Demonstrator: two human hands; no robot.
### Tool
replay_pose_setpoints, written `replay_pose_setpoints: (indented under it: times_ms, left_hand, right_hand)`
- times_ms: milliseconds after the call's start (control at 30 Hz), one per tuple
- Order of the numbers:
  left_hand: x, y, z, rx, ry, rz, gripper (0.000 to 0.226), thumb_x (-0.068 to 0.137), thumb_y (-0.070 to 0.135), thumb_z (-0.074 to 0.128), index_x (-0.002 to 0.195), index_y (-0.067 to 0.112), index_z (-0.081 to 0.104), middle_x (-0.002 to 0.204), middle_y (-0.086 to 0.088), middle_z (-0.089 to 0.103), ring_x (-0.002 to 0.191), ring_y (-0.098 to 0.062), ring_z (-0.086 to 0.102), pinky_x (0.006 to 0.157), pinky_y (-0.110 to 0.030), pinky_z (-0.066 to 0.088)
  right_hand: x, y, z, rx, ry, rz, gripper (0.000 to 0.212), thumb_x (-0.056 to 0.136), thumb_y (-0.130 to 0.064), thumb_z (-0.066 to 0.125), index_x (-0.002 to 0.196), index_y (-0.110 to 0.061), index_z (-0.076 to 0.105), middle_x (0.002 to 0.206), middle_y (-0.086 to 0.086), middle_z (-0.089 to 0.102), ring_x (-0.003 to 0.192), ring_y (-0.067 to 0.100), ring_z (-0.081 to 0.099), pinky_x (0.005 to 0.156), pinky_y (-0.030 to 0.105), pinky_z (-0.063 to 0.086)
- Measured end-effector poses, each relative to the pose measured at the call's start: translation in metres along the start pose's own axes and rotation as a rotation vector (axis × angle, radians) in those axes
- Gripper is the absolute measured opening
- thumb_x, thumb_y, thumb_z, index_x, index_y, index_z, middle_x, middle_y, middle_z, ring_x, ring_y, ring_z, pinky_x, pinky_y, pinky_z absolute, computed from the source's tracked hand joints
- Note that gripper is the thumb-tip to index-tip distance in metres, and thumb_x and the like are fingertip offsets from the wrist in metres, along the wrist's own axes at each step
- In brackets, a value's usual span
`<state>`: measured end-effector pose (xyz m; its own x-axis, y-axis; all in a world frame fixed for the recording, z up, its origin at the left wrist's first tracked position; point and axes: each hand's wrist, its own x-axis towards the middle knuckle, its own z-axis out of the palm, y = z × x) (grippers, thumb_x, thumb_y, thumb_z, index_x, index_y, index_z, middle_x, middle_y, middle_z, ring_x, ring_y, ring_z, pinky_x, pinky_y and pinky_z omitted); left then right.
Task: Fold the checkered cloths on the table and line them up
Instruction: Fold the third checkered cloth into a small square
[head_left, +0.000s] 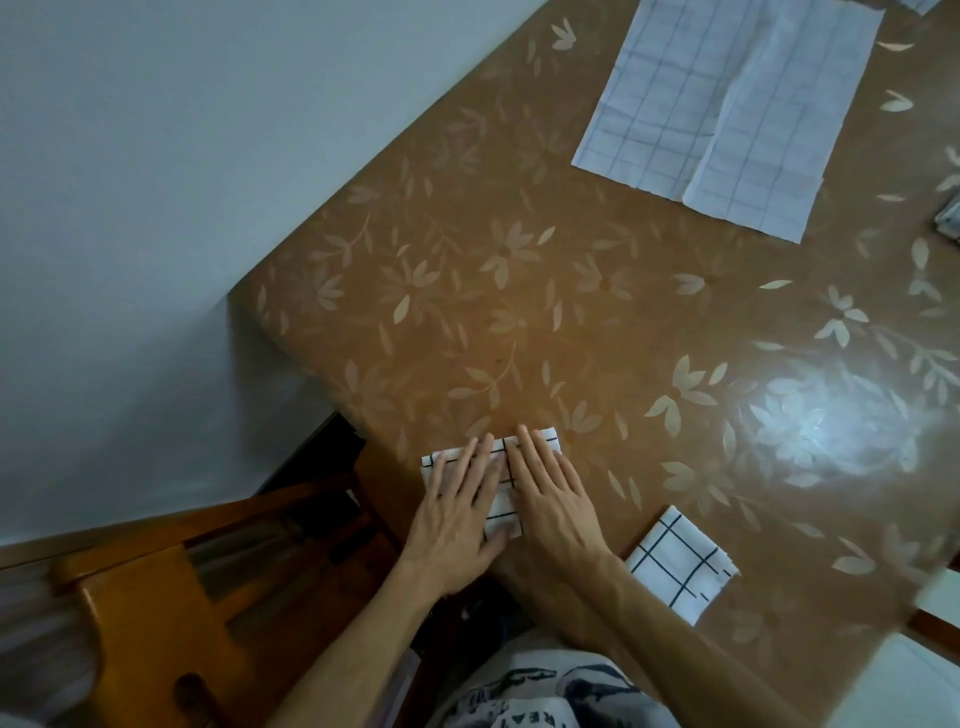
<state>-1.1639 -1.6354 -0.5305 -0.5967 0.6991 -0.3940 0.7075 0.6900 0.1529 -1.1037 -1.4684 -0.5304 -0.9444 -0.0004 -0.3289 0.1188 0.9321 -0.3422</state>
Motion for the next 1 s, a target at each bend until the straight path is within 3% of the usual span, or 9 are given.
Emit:
replay_pose_setpoints:
  times_ms: [67,133,267,400,533,600,700,867,1000]
  left_hand:
    - [-0.002,0.000,0.001,0.013,-0.002,-0.029,0.082,0.098,0.065,0.024,0.159,0.016,-0.002,0.167,-0.009,-0.011,0.154,-0.025,-0.008,0.120,-0.057,0.011]
    - [-0.003,0.000,0.001,0.018,-0.012,-0.037,0.083,0.098,0.067,0.023,0.159,0.018,-0.002,0.167,-0.009,-0.012,0.154,-0.025,-0.008,0.120,-0.059,0.011]
    - [-0.004,0.002,0.001,0.020,-0.018,-0.046,0.084,0.098,0.068,0.024,0.159,0.018,-0.002,0.167,-0.009,-0.011,0.154,-0.026,-0.008,0.119,-0.062,0.013]
    - [-0.002,0.000,0.003,0.033,-0.030,-0.042,0.084,0.097,0.069,0.022,0.159,0.017,-0.002,0.166,-0.010,-0.013,0.154,-0.027,-0.010,0.119,-0.062,0.010]
    - [0.000,0.000,0.002,0.090,-0.065,-0.029,0.084,0.097,0.070,0.011,0.159,0.014,-0.002,0.165,-0.011,-0.017,0.153,-0.028,-0.015,0.119,-0.063,0.002]
    - [-0.001,0.000,0.002,0.103,-0.059,-0.031,0.085,0.097,0.071,0.007,0.158,0.014,-0.005,0.165,-0.011,-0.019,0.152,-0.028,-0.018,0.120,-0.063,0.001]
    - [-0.001,0.000,0.002,0.094,-0.046,-0.032,0.086,0.096,0.072,0.009,0.158,0.014,-0.002,0.165,-0.011,-0.019,0.152,-0.028,-0.018,0.119,-0.064,0.003]
    - [-0.001,0.005,0.000,0.055,0.018,-0.029,0.086,0.095,0.068,0.028,0.159,0.013,0.010,0.166,-0.014,-0.005,0.154,-0.030,-0.004,0.118,-0.059,0.003]
    - [-0.002,0.011,-0.012,0.121,0.095,-0.002,0.088,0.092,0.063,0.049,0.158,0.014,0.017,0.166,-0.016,-0.002,0.154,-0.032,-0.003,0.120,-0.060,0.000]
  right_hand:
    - [0.001,0.013,0.009,-0.070,0.019,-0.022,0.064,0.103,-0.049,0.020,0.156,-0.013,0.020,0.165,0.005,0.007,0.152,0.021,0.013,0.120,0.040,0.016]
    - [0.000,0.027,0.009,-0.107,0.029,-0.006,0.068,0.102,-0.053,0.027,0.157,-0.014,0.017,0.165,0.004,0.008,0.152,0.021,0.011,0.121,0.041,0.012]
    - [-0.002,0.042,0.000,-0.118,-0.001,0.028,0.070,0.102,-0.059,0.012,0.157,-0.016,0.014,0.165,0.004,0.009,0.152,0.020,0.010,0.121,0.043,0.012]
    - [-0.001,0.039,-0.003,-0.117,-0.038,0.048,0.072,0.102,-0.059,0.011,0.157,-0.013,0.016,0.165,0.007,0.010,0.152,0.022,0.011,0.121,0.044,0.011]
    - [-0.003,0.036,-0.006,-0.054,0.042,0.074,0.074,0.099,-0.055,0.035,0.155,-0.008,0.022,0.162,0.016,0.020,0.148,0.028,0.022,0.118,0.042,0.020]
    - [-0.012,0.029,-0.015,0.045,0.102,0.168,0.064,0.097,-0.043,0.051,0.149,-0.012,0.031,0.152,0.015,0.038,0.135,0.031,0.041,0.109,0.041,0.037]
    - [-0.033,0.020,-0.035,0.251,0.115,0.382,0.039,0.099,-0.039,0.049,0.133,-0.020,0.042,0.122,0.001,0.052,0.105,0.023,0.058,0.085,0.037,0.051]
    - [-0.039,0.015,-0.035,0.569,-0.015,0.709,0.030,0.095,-0.040,0.057,0.110,-0.016,0.049,0.098,-0.003,0.059,0.093,0.021,0.064,0.076,0.037,0.054]
    - [-0.028,0.017,-0.036,0.619,-0.185,0.701,0.035,0.094,-0.041,0.057,0.083,-0.010,0.069,0.075,0.000,0.066,0.074,0.017,0.064,0.064,0.028,0.050]
